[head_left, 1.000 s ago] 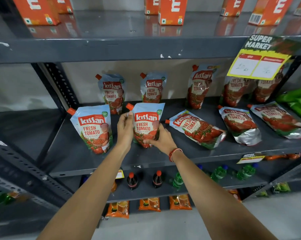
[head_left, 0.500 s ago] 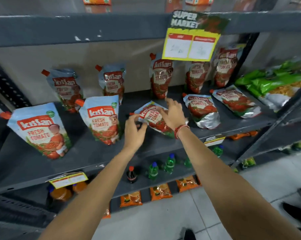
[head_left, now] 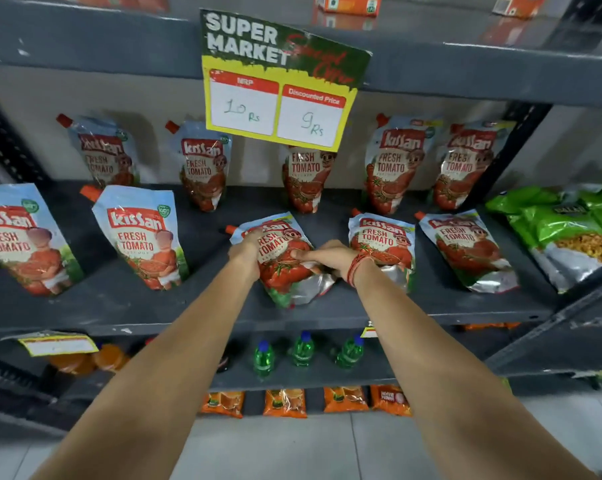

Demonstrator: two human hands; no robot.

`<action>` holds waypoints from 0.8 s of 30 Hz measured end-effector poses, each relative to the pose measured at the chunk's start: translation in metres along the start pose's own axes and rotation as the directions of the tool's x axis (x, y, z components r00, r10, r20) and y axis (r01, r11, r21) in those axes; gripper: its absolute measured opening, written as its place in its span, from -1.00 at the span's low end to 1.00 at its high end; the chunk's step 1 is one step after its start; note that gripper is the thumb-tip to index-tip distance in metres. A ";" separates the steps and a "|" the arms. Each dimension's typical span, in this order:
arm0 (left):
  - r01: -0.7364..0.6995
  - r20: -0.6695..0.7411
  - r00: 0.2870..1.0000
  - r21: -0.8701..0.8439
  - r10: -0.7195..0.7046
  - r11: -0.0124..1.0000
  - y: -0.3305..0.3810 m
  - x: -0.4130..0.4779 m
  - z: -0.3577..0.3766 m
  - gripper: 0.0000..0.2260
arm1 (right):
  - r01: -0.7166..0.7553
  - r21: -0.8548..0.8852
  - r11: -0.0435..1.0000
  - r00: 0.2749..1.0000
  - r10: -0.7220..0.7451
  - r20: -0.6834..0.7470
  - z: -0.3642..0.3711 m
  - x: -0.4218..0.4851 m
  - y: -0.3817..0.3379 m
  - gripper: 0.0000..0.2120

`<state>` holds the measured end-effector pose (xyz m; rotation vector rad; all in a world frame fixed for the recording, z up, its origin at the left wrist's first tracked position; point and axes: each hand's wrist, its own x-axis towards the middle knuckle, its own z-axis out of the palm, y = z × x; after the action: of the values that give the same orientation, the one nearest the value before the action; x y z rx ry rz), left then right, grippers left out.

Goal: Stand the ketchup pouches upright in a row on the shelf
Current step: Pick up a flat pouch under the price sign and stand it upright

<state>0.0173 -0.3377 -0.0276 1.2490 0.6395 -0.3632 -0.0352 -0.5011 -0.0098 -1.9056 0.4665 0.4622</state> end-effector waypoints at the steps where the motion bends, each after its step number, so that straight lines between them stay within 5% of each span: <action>1: 0.009 0.020 1.000 -0.003 -0.009 1.000 -0.001 0.005 -0.003 -0.43 | 0.016 0.016 1.000 0.999 -0.016 0.028 0.001 0.000 0.003 -0.38; 3: 0.023 0.019 1.000 0.004 -0.023 1.000 -0.003 0.001 -0.004 -0.33 | 0.034 0.043 0.999 0.996 -0.038 0.083 0.001 -0.001 0.009 -0.53; 5: -0.042 0.006 0.999 0.011 0.042 0.999 -0.004 -0.012 -0.004 -0.44 | 0.058 0.069 0.996 0.990 -0.066 0.122 0.001 -0.001 0.009 -0.55; 11: -0.268 0.046 0.962 -0.044 0.270 0.962 0.008 -0.039 -0.001 -0.80 | 0.245 0.176 0.953 0.959 -0.264 0.099 -0.001 -0.001 -0.005 -0.35; 17: -0.548 0.181 0.818 -0.043 0.546 0.835 0.039 -0.065 0.005 -0.85 | 0.444 0.322 0.836 0.895 -0.435 -0.103 0.001 -0.008 -0.022 -0.56; 24: -0.677 0.247 0.707 -0.034 0.663 0.735 0.046 -0.063 -0.006 -0.89 | 0.550 0.300 0.779 0.832 -0.483 -0.272 0.000 -0.009 -0.032 -0.65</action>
<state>-0.0061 -0.3239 0.0460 1.3782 -0.0728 0.0866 -0.0259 -0.4890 0.0202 -1.6185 0.1077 -0.1647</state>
